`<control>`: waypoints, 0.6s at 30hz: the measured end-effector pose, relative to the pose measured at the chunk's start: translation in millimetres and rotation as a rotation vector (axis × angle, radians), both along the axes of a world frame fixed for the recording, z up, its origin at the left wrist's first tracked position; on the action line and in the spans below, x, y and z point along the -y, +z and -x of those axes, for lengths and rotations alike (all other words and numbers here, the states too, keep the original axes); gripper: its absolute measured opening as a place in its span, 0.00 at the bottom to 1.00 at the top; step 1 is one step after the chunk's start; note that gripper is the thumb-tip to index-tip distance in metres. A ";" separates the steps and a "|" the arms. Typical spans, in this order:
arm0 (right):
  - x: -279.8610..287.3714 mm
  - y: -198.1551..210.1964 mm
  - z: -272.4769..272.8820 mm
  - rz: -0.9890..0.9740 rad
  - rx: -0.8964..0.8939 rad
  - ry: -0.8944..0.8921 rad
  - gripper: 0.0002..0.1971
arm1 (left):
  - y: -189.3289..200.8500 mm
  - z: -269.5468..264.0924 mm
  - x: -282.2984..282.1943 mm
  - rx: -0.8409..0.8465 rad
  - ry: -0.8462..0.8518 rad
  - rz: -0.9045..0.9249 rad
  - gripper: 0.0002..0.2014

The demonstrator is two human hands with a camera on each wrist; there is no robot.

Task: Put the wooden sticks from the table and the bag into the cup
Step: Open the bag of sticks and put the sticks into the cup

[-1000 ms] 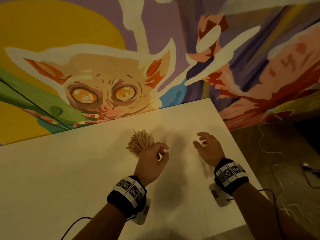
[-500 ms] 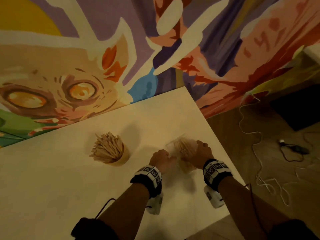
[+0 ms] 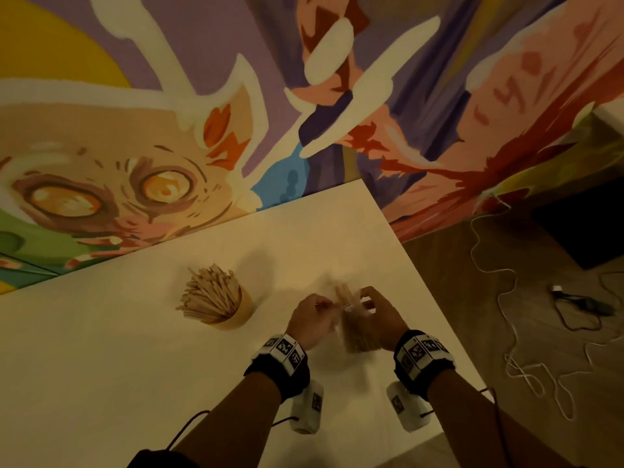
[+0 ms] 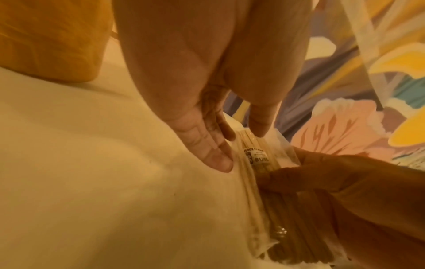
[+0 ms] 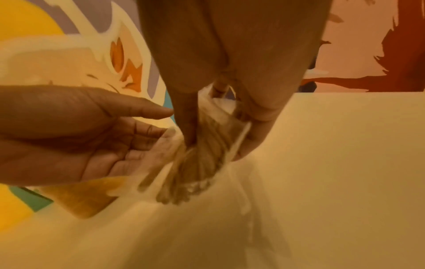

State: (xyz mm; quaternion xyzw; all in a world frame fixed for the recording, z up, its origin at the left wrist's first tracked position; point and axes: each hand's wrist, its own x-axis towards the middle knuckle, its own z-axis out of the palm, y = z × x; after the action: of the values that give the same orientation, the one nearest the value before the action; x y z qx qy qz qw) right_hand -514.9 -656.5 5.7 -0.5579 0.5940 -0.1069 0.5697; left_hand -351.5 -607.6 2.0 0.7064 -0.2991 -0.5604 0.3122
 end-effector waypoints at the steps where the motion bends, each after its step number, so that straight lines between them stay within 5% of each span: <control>1: -2.3 7.0 -0.4 -0.011 0.076 -0.004 0.09 | 7.7 -2.1 -1.9 -0.021 0.033 0.021 0.15; 11: -34.6 79.5 -23.7 -0.092 0.481 0.104 0.24 | 84.9 -42.5 -46.6 -0.254 0.178 0.247 0.14; 15: -49.1 94.8 -42.5 -0.248 0.487 0.110 0.41 | 115.9 -57.8 -72.9 -0.218 0.176 0.388 0.10; 18: -58.1 106.2 -54.9 -0.335 0.447 0.136 0.46 | 130.3 -71.8 -94.0 -0.156 0.167 0.492 0.09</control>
State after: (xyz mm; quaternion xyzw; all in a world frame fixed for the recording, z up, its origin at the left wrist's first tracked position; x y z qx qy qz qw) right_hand -460.0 -598.4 111.9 -0.4571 0.4244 -0.0890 0.7766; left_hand -279.7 -513.6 132.3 0.5863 -0.3418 -0.4959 0.5418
